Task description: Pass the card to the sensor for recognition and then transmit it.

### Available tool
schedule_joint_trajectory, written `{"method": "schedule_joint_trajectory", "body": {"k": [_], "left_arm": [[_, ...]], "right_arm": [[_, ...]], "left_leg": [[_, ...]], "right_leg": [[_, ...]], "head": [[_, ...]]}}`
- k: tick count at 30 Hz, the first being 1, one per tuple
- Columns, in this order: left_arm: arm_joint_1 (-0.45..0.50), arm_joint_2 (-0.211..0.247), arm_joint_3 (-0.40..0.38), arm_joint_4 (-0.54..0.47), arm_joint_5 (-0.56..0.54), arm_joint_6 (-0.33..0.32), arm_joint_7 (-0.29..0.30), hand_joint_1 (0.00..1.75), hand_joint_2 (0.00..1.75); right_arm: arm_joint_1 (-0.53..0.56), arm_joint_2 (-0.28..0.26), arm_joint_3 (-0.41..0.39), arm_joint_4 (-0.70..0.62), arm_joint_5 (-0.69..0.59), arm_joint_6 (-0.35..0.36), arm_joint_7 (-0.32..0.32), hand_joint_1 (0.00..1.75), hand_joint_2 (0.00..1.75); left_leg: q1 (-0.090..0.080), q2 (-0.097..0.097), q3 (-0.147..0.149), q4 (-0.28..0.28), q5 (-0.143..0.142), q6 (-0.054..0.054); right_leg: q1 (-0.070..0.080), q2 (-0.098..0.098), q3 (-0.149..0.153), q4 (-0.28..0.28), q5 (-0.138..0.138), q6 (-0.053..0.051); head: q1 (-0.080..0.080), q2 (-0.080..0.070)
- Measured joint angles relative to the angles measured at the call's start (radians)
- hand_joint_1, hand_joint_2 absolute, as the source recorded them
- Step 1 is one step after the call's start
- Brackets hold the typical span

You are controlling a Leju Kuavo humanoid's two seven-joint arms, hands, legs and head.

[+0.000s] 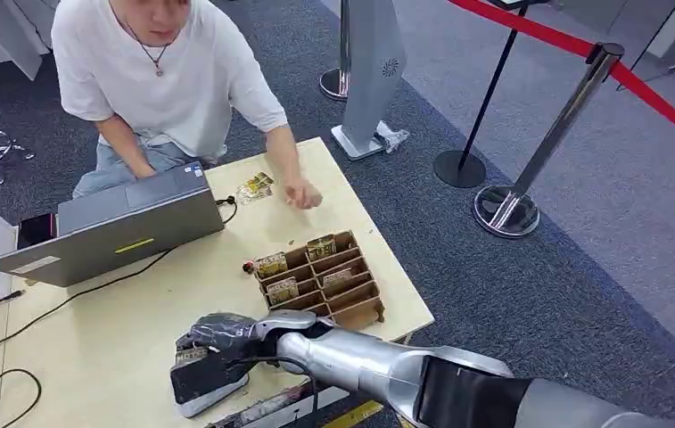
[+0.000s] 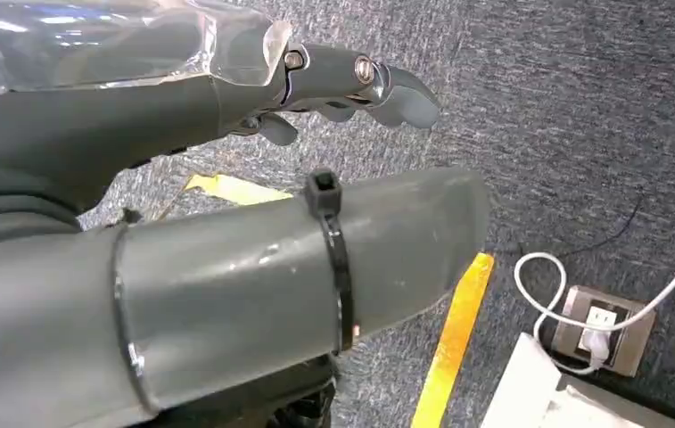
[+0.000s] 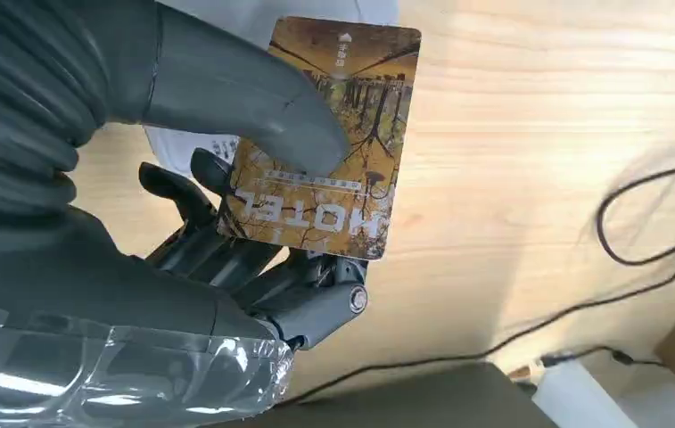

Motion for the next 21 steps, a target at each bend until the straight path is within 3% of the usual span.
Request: {"method": "schedule_joint_trajectory", "body": {"k": [8,21], "left_arm": [[0.0,0.0,0.0,0.0,-0.007,-0.004,0.0,0.0,0.0],[-0.006,0.0,-0.002,0.0,-0.013,-0.006,0.007,0.0,0.0]], "right_arm": [[-0.002,0.0,0.019,0.019,0.021,-0.021,0.023,1.75,1.75],[-0.002,0.002,0.046,0.028,0.158,-0.144,0.093,1.75,1.75]], "left_leg": [[0.0,0.0,0.0,0.0,0.0,0.0],[0.0,0.0,0.0,0.0,0.0,0.0]], "right_leg": [[0.0,0.0,0.0,0.0,0.0,0.0],[0.0,0.0,0.0,0.0,0.0,0.0]], "head": [[0.0,0.0],[0.0,0.0]]}}
